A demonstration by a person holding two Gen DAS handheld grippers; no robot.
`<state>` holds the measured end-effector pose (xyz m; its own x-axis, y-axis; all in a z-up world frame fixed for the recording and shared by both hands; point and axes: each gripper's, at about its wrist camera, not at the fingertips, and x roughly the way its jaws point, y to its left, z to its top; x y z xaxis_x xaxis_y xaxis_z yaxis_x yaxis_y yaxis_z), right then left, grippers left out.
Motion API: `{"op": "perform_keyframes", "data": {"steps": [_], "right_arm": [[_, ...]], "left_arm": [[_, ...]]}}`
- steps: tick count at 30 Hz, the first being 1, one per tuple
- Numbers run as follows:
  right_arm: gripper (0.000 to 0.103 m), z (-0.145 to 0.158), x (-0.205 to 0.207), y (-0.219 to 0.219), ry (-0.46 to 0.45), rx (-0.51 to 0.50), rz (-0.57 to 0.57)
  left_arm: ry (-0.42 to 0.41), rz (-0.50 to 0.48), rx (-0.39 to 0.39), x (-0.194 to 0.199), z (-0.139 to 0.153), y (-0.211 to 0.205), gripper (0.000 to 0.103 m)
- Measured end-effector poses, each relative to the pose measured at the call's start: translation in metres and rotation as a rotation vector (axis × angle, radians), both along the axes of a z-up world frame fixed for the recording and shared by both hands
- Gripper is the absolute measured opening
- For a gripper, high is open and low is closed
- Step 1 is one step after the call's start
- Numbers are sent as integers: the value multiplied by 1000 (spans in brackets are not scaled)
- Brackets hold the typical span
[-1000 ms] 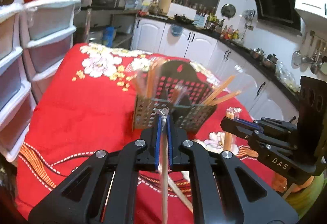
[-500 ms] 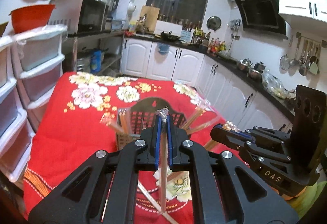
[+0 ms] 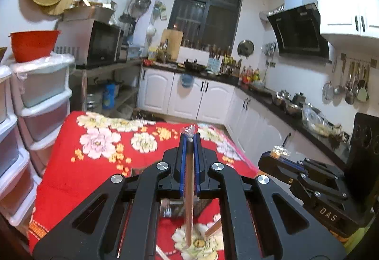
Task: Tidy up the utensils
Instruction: 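Raise both held bundles upright and carry them over the caddy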
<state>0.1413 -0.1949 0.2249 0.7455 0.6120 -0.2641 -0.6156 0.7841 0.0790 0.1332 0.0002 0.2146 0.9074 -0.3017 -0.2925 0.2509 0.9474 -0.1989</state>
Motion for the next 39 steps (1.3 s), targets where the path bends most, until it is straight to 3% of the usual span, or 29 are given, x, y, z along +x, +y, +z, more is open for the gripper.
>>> {"op": "perform_keyframes", "data": {"steps": [14, 27, 39], "right_arm": [[6, 29, 25, -2, -76, 46, -35], [6, 44, 57, 0, -138, 36, -108], [6, 27, 89, 2, -116, 16, -142]], "left_arm": [[-52, 46, -17, 25, 20, -7, 1], [-121, 118, 25, 56, 32, -22, 1], [-114, 152, 24, 85, 6, -32, 1]]}}
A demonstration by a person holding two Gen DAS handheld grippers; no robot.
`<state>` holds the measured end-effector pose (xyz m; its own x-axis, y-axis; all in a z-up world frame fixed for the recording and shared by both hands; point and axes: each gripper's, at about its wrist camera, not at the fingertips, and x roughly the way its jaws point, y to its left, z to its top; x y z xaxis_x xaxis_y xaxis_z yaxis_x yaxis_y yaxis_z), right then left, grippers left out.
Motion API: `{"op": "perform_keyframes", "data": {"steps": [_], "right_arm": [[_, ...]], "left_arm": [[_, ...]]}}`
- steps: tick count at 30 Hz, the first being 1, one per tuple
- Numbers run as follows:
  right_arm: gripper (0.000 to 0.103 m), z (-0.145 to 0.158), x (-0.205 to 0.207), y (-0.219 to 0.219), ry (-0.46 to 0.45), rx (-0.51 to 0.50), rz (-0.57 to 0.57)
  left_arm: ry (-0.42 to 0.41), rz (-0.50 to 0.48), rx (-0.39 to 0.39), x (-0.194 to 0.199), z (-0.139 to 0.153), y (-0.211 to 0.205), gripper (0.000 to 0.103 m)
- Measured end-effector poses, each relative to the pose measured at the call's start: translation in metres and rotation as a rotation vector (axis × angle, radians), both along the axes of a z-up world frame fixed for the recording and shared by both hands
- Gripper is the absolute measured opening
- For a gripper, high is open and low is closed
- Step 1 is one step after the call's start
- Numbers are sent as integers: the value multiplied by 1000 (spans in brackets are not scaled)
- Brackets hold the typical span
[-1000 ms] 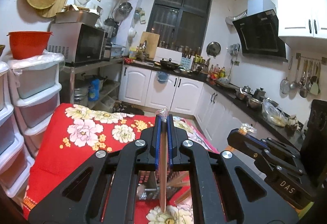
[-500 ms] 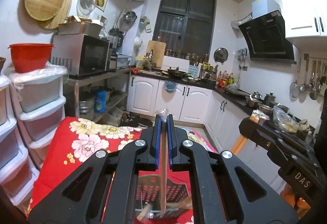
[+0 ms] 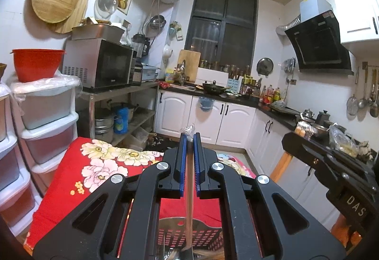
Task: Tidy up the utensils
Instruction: 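Raise both held bundles upright and carry them over the caddy, then lower both bundles into the caddy and open both tools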
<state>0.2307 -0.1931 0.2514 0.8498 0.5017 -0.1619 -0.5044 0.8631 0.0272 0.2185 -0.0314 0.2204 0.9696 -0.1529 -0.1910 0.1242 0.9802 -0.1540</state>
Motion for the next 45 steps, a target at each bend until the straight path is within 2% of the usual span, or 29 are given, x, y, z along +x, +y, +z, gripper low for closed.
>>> {"op": "perform_keyframes", "data": {"steps": [9, 28, 37, 45], "right_arm": [[6, -25, 21, -1, 47, -24, -10], [6, -95, 55, 2, 220, -54, -9], [6, -112, 58, -2, 276, -55, 3], [6, -113, 54, -6, 294, -43, 2]], "left_arm": [[36, -1, 18, 19, -27, -3, 1], [150, -16, 43, 37, -81, 1, 1], [182, -23, 57, 39, -94, -3, 2], [228, -50, 57, 36, -98, -3, 2]]}}
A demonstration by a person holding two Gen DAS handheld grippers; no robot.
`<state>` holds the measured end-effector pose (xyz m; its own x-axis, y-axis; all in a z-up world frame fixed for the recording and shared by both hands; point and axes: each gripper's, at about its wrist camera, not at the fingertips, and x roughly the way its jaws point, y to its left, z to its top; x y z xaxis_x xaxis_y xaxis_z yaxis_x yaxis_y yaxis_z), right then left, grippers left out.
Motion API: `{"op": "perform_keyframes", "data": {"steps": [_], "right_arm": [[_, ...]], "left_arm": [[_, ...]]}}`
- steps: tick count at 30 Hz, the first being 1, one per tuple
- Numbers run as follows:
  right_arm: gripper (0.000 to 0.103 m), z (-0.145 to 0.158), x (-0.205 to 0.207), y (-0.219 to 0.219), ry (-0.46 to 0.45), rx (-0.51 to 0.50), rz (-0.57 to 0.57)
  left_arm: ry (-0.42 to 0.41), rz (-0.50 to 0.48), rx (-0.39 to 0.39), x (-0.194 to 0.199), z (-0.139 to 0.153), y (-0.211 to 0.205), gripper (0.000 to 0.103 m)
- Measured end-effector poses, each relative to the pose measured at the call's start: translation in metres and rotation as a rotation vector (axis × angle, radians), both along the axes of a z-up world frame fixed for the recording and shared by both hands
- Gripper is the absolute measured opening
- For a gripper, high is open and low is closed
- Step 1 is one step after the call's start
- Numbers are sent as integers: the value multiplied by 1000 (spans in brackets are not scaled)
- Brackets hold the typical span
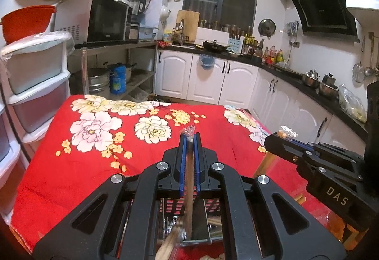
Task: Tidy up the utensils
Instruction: 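Lower both bundles into the caddy and open both tools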
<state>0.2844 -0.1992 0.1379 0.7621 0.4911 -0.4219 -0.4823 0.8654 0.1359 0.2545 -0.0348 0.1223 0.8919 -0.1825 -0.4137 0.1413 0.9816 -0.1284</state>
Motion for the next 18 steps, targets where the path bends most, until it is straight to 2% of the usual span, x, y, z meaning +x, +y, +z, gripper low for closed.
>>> {"op": "perform_keyframes", "data": {"steps": [10, 13, 18], "right_arm": [[7, -1, -9, -2, 10, -15, -1], [15, 0, -12, -4, 10, -14, -3], [25, 6, -20, -5, 1, -19, -8]], "left_arm": [[49, -22, -16, -5, -1, 2, 2], [57, -26, -20, -8, 0, 3, 3], [72, -28, -24, -12, 3, 4, 14]]}}
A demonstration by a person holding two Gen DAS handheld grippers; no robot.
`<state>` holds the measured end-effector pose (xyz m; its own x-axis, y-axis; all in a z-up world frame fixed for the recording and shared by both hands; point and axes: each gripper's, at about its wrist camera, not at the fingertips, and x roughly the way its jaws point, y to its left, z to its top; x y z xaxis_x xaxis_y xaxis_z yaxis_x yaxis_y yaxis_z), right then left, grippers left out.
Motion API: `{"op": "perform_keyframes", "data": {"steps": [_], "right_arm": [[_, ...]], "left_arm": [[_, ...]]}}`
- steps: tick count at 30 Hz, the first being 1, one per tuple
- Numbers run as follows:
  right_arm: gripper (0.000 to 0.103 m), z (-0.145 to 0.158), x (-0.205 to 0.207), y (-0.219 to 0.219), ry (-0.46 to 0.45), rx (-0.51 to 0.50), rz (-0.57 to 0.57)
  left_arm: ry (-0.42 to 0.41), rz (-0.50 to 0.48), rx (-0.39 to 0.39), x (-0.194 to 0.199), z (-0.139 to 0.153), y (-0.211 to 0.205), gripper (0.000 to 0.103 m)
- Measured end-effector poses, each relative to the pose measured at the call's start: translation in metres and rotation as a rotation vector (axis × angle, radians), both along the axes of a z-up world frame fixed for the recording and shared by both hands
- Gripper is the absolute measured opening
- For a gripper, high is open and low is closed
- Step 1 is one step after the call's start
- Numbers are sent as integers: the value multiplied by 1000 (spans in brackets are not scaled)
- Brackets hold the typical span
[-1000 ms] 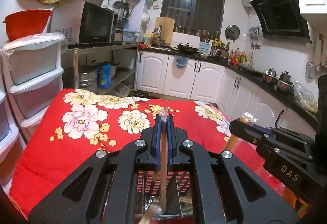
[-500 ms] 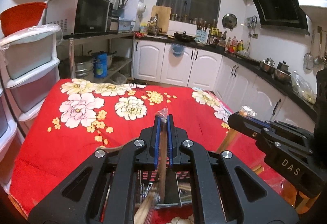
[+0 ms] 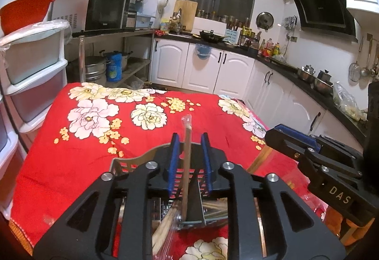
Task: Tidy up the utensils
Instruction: 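Lower both bundles into the caddy and open both tools, then withdraw both open tools from the caddy toward the loose bundles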
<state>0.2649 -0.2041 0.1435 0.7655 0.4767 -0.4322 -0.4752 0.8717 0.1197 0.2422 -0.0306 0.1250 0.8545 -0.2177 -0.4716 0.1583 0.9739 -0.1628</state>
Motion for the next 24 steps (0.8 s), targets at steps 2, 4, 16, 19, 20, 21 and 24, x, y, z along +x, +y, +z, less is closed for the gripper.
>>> {"op": "perform_keyframes", "data": {"steps": [2, 4, 16, 19, 20, 21, 24], "right_arm": [[27, 2, -3, -1, -2, -1, -1], [29, 5, -6, -1, -6, -2, -1], [49, 15, -33, -4, -24, 2, -2], [54, 16, -39, -4, -26, 0, -3], [55, 16, -41, -5, -26, -1, -4], [57, 16, -44, -5, -25, -1, -3], [62, 16, -49, -7, -28, -1, -4]], "left_arm": [[4, -3, -3, -2, 1, 1, 19], [3, -3, -1, -5, 3, 1, 22], [2, -26, -37, -30, 15, 8, 41], [2, -27, -40, -37, 15, 9, 50], [3, -27, -40, -38, 15, 10, 53], [5, -26, -41, -40, 15, 10, 56], [15, -25, -44, -46, 13, 13, 62]]}}
